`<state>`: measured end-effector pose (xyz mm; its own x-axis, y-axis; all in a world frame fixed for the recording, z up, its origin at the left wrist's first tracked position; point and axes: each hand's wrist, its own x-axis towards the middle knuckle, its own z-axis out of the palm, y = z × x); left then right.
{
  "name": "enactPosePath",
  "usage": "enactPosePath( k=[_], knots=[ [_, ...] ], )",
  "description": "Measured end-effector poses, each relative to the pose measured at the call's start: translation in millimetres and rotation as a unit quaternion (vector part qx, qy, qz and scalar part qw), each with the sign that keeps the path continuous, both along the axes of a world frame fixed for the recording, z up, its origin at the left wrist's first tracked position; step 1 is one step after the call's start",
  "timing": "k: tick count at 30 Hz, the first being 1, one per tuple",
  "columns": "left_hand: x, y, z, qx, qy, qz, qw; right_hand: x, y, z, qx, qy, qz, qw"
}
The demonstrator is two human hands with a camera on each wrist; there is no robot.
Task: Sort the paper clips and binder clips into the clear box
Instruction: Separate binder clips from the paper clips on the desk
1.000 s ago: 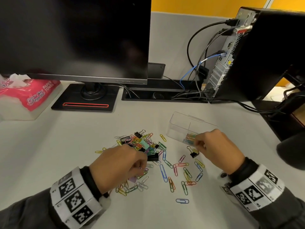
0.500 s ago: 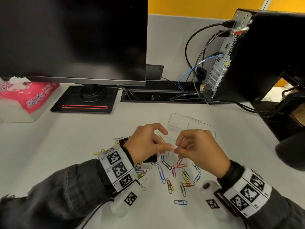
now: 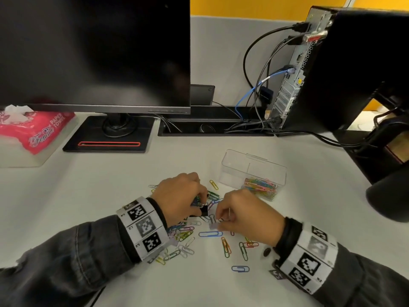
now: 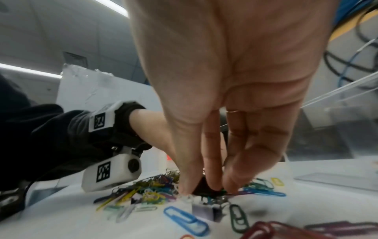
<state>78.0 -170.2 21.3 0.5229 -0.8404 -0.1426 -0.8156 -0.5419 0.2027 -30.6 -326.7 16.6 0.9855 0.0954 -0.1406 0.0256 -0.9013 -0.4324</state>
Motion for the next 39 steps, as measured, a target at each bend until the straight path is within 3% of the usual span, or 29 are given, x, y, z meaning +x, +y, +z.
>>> enactPosePath(
  k=[4,9,15,22,27,33,37,39],
  knots=[
    [-2,-2,-5,0.064,-0.042,-0.034,0.997,12,17,-8,-0.076,0.03,0.012,0.997],
    [-4,5,-6,0.062,-0.071,-0.066,0.993,9,21,-7,-0.108,0.026,0.053,0.992],
    [1,13,-5,0.001,-0.03,-0.061,0.998,-5,16,-10,-0.066,0.045,0.104,0.991],
    [2,8,-13,0.058,-0.052,-0.088,0.993,-5,9,-11,-0.061,0.068,0.087,0.992],
    [1,5,-11,0.045,-0.052,-0.098,0.993,-6,7,-12,-0.052,0.087,0.103,0.99],
    [8,13,-6,-0.037,0.056,-0.081,0.994,-11,-1,-9,-0.039,0.03,0.095,0.994],
    [15,22,3,-0.098,0.197,-0.054,0.974,-12,-24,3,0.006,-0.006,0.039,0.999],
    [19,25,6,-0.129,0.245,-0.034,0.96,-13,-43,6,-0.015,-0.011,-0.002,1.0]
  ],
)
